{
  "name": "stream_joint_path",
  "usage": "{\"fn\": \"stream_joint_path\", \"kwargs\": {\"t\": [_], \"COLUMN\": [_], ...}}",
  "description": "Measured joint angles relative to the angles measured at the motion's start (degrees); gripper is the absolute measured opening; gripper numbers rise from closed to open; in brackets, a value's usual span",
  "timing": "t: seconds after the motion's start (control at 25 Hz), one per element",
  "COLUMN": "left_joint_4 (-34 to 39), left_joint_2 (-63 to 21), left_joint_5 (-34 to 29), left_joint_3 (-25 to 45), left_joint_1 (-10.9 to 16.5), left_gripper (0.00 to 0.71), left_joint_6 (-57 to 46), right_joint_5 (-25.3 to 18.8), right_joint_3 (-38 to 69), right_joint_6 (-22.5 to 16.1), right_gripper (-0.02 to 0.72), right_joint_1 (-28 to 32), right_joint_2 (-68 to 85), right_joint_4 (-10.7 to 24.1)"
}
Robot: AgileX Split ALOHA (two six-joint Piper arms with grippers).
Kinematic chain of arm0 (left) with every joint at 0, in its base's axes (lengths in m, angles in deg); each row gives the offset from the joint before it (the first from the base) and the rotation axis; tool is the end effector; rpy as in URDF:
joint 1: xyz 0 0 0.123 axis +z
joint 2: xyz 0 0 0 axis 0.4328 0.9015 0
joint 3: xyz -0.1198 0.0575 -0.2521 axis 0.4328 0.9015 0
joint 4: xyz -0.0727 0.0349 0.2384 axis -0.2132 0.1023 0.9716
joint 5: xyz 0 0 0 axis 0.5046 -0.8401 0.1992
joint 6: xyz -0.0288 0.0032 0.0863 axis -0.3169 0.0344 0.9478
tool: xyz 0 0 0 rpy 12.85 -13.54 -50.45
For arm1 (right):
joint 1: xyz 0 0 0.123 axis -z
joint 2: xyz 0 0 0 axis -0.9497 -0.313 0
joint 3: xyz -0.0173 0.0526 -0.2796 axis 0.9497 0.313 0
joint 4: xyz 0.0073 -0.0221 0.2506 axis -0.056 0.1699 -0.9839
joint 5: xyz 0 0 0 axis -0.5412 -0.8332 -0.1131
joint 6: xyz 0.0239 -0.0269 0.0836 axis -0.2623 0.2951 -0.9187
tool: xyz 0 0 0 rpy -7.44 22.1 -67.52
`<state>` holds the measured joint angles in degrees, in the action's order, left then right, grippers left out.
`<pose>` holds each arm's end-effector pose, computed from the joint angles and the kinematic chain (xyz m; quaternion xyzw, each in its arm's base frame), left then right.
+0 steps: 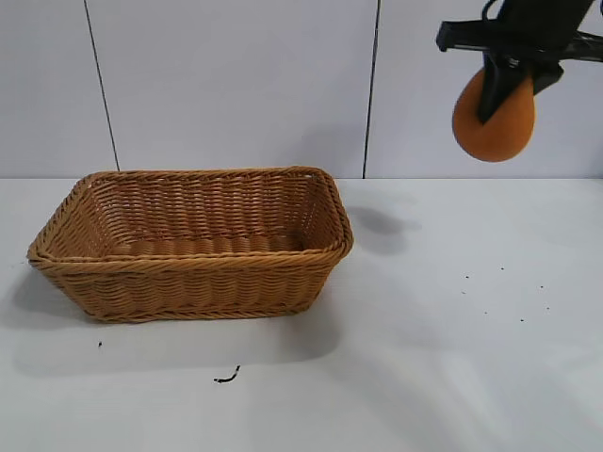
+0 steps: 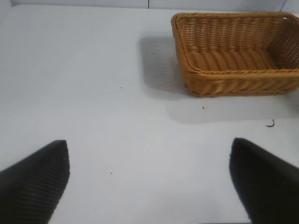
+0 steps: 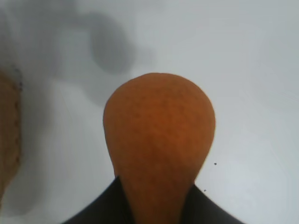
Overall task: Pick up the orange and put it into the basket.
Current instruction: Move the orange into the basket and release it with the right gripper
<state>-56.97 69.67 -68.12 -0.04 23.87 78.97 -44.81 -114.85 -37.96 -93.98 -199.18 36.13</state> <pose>-0.0059 0.0008 0.2774 -0.0050 0.8519 -0.0155 0.5235 0.4020 0.1688 0.2889 -0.1493 0.9622 0.0755 0.2150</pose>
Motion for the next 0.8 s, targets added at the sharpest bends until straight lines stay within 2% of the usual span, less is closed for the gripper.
{"fn": "stream_joint_path", "kwargs": {"t": [0.2,0.36,0.52,0.64,0.72,0.8], "left_joint_4": [0.0,0.0,0.0,0.0,0.0,0.0], "left_joint_2": [0.0,0.0,0.0,0.0,0.0,0.0], "left_joint_5": [0.0,0.0,0.0,0.0,0.0,0.0], "left_joint_3": [0.0,0.0,0.0,0.0,0.0,0.0], "left_joint_1": [0.0,0.0,0.0,0.0,0.0,0.0], "left_gripper": [0.666,0.666,0.666,0.666,0.666,0.666], "left_joint_6": [0.0,0.0,0.0,0.0,0.0,0.0], "right_joint_5": [6.39,12.51,16.93,17.84,17.54,17.54], "right_joint_3": [0.0,-0.18,-0.18,-0.18,-0.18,-0.18], "right_joint_6": [-1.31,-1.85,-2.39,-3.26,-3.36,-3.36], "right_gripper": [0.055,0.055,0.055,0.055,0.084,0.183], "right_joint_1": [-9.01,-13.95,-15.64,-15.64,-15.64,-15.64], "right_joint_2": [-2.12,-5.82,-11.07,-14.48,-15.74,-16.04], "right_joint_4": [-0.35,-0.68,-0.87,-0.76,-0.57,-0.42]}}
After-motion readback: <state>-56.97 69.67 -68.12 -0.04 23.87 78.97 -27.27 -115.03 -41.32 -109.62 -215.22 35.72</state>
